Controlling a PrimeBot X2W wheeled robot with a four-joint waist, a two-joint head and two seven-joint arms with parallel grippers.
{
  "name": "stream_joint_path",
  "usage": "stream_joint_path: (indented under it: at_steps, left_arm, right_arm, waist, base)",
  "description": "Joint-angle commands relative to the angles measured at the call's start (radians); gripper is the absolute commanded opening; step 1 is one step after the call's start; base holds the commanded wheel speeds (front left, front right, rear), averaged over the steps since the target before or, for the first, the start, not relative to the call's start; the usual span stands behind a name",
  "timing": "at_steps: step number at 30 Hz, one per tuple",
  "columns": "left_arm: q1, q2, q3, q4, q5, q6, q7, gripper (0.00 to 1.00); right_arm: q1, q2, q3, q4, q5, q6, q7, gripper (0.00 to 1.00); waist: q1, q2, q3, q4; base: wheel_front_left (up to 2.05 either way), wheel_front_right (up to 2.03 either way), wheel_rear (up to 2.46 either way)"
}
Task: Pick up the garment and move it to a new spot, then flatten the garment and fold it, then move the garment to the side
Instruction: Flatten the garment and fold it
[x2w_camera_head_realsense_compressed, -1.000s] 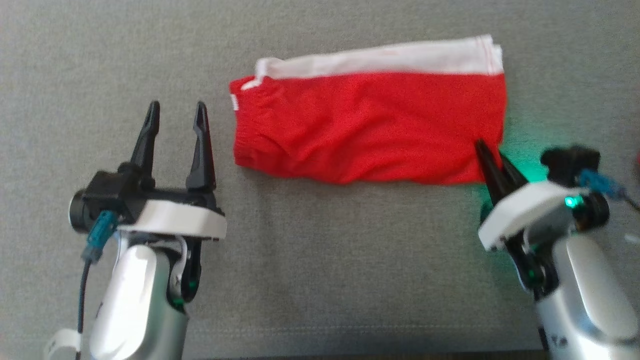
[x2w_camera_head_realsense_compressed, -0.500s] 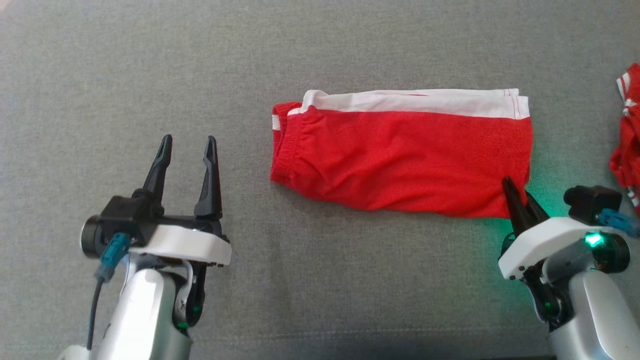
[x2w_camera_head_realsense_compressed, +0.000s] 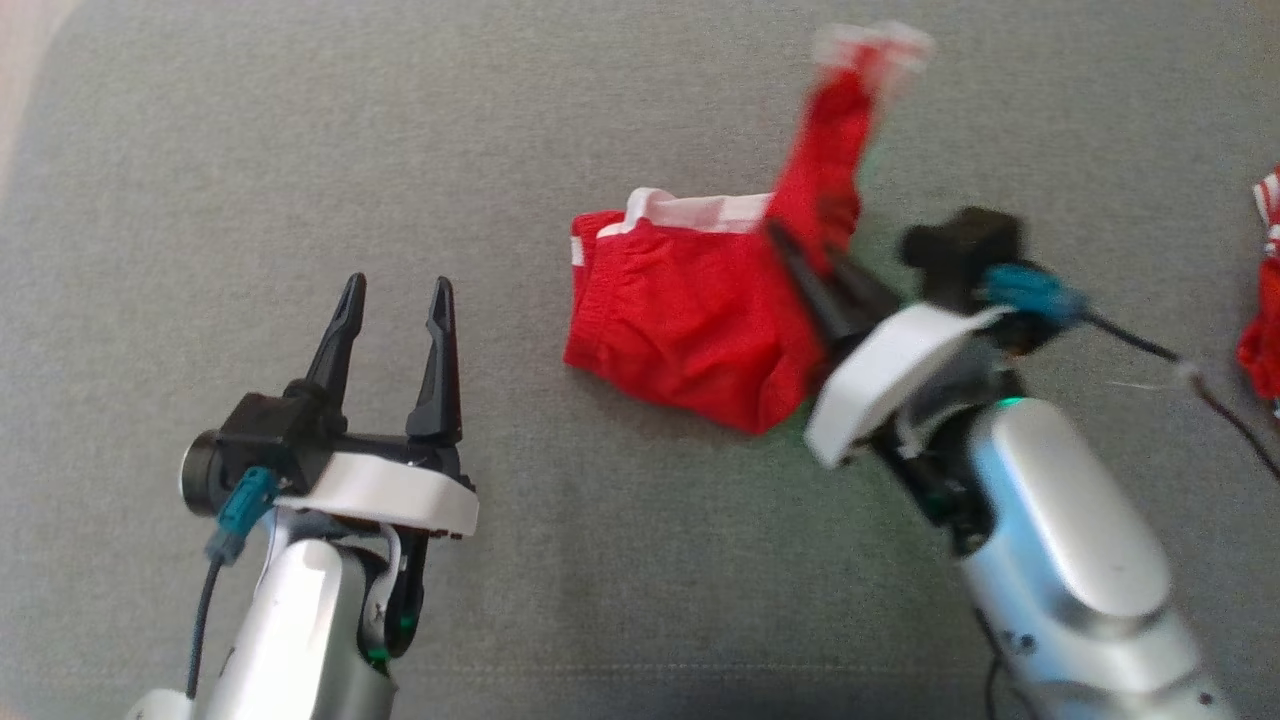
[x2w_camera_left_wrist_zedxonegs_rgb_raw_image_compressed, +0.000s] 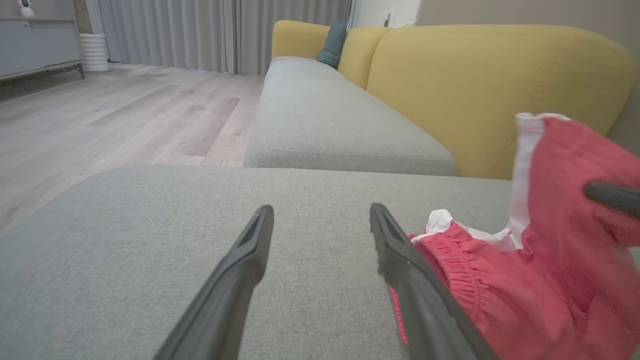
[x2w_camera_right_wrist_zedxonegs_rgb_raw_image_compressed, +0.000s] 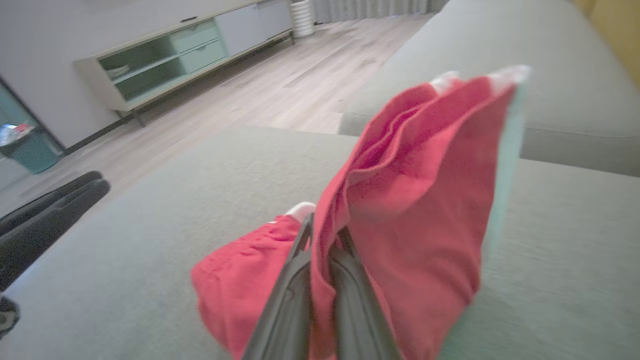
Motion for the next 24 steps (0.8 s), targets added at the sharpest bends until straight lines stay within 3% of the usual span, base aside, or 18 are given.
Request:
stream_joint_path:
  at_steps: [1,6,14,15,16,17,24]
  left_arm:
    - [-0.015,0.009,0.031,-0.030,-0.005,0.004,-0.005,1.00]
    - [-0.023,0.008,0.021,-0.031,-0.014,0.008,-0.005,1.00]
    - [-0.028,0.008,0.009,-0.030,-0.026,0.017,-0.005,1.00]
    - [-0.030,0.008,0.008,-0.030,-0.027,0.018,-0.005,1.00]
    - [-0.031,0.008,0.008,-0.028,-0.027,0.019,-0.005,1.00]
    - [-0.031,0.008,0.008,-0.028,-0.027,0.020,-0.005,1.00]
    - [-0.024,0.008,0.017,-0.024,-0.021,0.024,-0.005,1.00]
  right_arm:
    - [-0.024,0.026,0.044,-0.020,0.014,-0.001,-0.004,0.00]
    - [-0.066,0.042,0.181,0.063,0.075,-0.001,-0.025,0.00]
    - [-0.078,0.046,0.290,0.146,0.171,-0.001,-0.086,0.00]
    - [-0.081,0.046,0.298,0.153,0.177,-0.001,-0.091,0.09]
    - [-0.086,0.046,0.303,0.158,0.176,-0.001,-0.101,0.79]
    - [-0.090,0.046,0.308,0.161,0.172,-0.001,-0.113,1.00]
    - [-0.085,0.046,0.271,0.101,0.119,-0.001,-0.233,1.00]
  waist:
    - [0.0000,0.0000,0.004,0.012]
    - [0.0000,0.0000,0.013,0.046]
    - [0.0000,0.0000,0.032,0.065]
    - [0.0000,0.0000,0.034,0.065]
    - [0.0000,0.0000,0.034,0.065]
    - [0.0000,0.0000,0.033,0.063]
    - [0.0000,0.0000,0.014,0.036]
  base:
    - [0.00,0.00,0.00]
    - [0.00,0.00,0.00]
    - [0.00,0.00,0.00]
    - [0.00,0.00,0.00]
    - [0.00,0.00,0.00]
    - [0.00,0.00,0.00]
    - [0.00,0.00,0.00]
